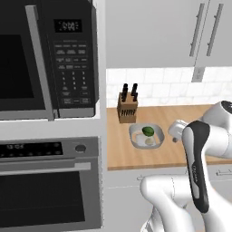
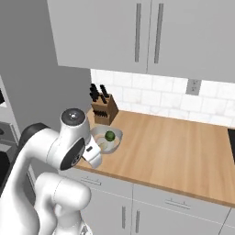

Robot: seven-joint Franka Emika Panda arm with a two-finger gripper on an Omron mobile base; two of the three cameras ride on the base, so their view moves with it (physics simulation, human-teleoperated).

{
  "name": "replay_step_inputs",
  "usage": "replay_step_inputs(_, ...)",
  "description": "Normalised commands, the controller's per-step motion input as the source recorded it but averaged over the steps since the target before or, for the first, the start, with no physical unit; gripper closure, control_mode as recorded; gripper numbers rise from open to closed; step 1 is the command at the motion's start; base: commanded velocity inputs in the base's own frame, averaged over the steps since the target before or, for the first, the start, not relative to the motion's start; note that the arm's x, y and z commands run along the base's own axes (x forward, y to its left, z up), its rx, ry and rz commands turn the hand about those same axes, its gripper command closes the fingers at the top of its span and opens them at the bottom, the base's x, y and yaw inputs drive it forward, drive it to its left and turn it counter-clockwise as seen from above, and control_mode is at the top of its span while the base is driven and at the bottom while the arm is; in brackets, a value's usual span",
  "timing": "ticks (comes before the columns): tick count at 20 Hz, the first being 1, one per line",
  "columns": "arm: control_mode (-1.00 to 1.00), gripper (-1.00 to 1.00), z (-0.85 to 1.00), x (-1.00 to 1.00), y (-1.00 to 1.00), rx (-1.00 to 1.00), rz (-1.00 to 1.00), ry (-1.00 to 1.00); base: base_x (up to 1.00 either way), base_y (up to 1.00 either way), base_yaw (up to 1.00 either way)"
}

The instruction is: Take the meat container that has the fish and place it on the second highest rack of the freezer. Then take the vegetable container that has the garlic and avocado and place it on the highest rack of the freezer.

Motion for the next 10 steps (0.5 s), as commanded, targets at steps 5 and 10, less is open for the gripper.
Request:
replay_step_inputs(5, 1.00, -1.00, 0.00, 0.00, 0.00, 0.00, 0.00, 0.00, 0.12, 0.00, 0.02)
replay_step_inputs(10, -1.00, -1.00, -0.33, 0.73, -0.33, 0.04, -0.08, 0.06, 0.07, 0.00, 0.01)
